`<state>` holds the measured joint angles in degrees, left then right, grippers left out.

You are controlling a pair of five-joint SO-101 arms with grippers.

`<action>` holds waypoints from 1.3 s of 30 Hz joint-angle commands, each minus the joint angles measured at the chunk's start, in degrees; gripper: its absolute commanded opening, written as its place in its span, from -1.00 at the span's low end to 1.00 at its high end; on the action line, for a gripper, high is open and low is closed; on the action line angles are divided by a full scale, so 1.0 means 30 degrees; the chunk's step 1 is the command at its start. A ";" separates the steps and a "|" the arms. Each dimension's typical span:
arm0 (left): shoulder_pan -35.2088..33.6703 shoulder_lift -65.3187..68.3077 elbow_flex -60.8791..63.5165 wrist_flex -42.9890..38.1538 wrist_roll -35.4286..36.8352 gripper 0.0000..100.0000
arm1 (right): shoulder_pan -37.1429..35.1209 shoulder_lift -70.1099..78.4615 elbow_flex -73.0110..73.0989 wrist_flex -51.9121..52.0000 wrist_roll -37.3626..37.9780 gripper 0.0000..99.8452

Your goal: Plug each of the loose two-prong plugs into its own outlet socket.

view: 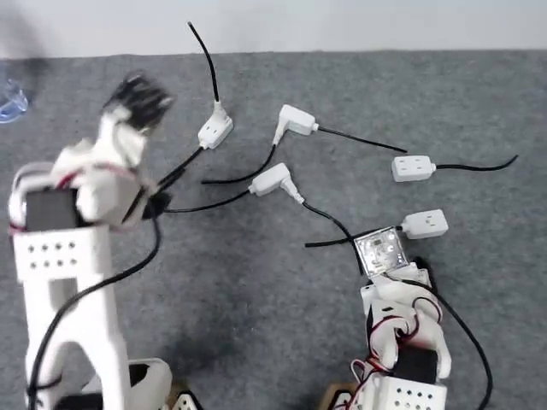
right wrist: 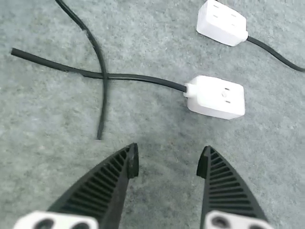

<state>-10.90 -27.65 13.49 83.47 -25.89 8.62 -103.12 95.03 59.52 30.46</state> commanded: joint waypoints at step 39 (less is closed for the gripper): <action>-0.0117 -1.2278 2.4718 -1.7319 0.4073 -0.42 | -0.0630 5.3201 -5.8579 1.3201 -1.1516 -0.60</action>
<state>-12.84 -64.04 87.78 33.89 -13.93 6.77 46.77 -59.08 95.56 -4.18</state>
